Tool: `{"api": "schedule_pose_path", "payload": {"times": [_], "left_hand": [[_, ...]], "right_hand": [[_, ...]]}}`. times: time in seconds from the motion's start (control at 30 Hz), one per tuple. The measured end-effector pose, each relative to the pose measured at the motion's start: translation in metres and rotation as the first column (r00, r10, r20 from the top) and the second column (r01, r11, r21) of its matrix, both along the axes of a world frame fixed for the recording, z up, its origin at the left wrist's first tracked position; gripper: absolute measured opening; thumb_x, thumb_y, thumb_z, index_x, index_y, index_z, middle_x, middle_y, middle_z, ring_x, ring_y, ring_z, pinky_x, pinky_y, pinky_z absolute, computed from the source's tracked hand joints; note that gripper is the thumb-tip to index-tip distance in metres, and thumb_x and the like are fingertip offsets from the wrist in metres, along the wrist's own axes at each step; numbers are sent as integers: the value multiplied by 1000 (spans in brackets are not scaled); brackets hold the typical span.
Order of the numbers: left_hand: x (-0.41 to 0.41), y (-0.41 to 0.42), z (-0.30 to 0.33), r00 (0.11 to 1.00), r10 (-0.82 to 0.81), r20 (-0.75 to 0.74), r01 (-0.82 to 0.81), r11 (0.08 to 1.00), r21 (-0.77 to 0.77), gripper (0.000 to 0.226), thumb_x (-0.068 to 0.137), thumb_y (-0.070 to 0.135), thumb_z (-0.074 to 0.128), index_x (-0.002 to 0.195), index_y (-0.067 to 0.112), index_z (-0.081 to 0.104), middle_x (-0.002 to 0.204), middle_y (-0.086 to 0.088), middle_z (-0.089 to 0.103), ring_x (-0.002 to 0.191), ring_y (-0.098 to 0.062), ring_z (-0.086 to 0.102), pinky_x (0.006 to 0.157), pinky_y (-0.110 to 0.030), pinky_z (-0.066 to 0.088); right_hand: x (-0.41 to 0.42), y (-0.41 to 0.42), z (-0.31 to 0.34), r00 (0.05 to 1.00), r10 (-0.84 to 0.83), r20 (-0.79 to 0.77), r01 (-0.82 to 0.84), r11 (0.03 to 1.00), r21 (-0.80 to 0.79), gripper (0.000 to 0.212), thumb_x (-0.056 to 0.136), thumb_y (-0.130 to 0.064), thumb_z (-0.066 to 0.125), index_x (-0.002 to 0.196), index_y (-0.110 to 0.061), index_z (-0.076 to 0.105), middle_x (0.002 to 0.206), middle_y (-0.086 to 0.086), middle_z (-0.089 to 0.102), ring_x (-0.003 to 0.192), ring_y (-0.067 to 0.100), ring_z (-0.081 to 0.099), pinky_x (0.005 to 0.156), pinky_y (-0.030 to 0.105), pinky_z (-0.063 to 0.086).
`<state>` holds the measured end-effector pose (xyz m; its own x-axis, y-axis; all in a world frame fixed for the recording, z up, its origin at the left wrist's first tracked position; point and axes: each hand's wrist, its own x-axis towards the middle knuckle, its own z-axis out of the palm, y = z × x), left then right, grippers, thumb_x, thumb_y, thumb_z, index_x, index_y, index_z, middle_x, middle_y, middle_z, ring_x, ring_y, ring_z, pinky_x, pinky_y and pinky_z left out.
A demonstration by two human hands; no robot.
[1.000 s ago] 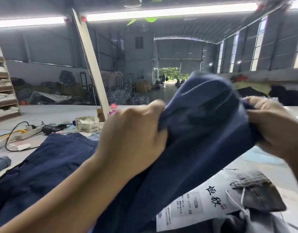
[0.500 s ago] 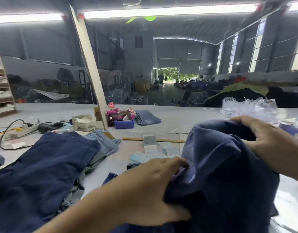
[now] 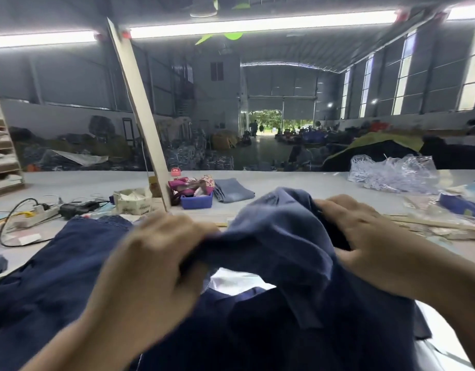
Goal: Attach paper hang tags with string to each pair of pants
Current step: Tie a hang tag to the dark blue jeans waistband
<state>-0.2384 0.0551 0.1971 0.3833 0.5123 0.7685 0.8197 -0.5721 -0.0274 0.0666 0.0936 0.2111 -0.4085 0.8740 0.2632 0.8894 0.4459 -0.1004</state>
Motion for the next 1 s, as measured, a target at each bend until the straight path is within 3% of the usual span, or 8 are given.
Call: {"api": "schedule_pose_path", "payload": {"times": [0.17,0.33,0.43,0.5,0.57,0.67,0.8,1.0], "left_hand": [[17,-13,-65,950,-77,-303,24,984,-176,34,77,27,47,109,24,60,81,7,67,61,-13,59,55,-19,50],[-21,-7,-56,971,-236,37,204,740,-641,50,77,41,52,126,47,52,112,29,61,99,8,56,89,-14,45],[-41,6,-53,927,36,373,239,709,-663,27,76,42,53,97,48,67,100,30,67,99,12,58,83,-5,39],[-52,22,-62,912,308,271,-73,773,-630,13,85,44,59,95,40,67,101,22,67,98,8,55,84,-9,40],[-58,38,-72,854,511,100,-290,627,-723,29,87,54,58,105,32,62,110,15,62,105,-6,54,90,-24,42],[-61,54,-74,794,588,153,-118,395,-911,54,79,70,59,101,20,64,101,6,68,89,-9,63,76,-28,47],[-61,58,-70,738,535,411,81,534,-842,30,72,41,83,82,16,70,68,12,73,62,1,66,55,-18,45],[-69,34,-26,557,334,760,127,870,-476,34,63,19,82,83,40,64,72,15,71,61,-3,66,55,-26,46]], "right_hand": [[-41,-3,23,987,156,34,-160,949,270,83,86,-22,67,146,-51,18,148,-27,22,137,0,23,114,24,23],[-91,4,7,920,388,-47,-388,922,18,41,102,-42,30,141,-56,30,133,-49,29,119,-23,16,107,9,4],[-102,6,-15,913,398,92,-395,917,-51,44,102,-46,22,144,-50,30,150,-28,28,130,-8,12,102,9,-9],[-100,6,-27,911,385,150,-372,922,-107,46,99,-49,21,144,-51,30,153,-26,25,135,-4,9,110,20,-7],[-98,3,-35,911,380,162,-361,923,-134,51,93,-52,17,143,-54,27,154,-30,21,135,-5,6,114,23,-7],[-94,1,-38,919,363,153,-341,928,-153,47,97,-50,20,144,-57,23,154,-31,16,135,-9,1,112,20,-11],[-93,-3,-36,918,352,181,-332,934,-133,46,101,-47,22,146,-56,22,154,-31,16,137,-7,-1,112,18,-16],[-92,3,-26,933,350,81,-337,931,-137,45,102,-41,29,146,-50,31,151,-33,21,135,-8,6,98,-1,-11]]}}
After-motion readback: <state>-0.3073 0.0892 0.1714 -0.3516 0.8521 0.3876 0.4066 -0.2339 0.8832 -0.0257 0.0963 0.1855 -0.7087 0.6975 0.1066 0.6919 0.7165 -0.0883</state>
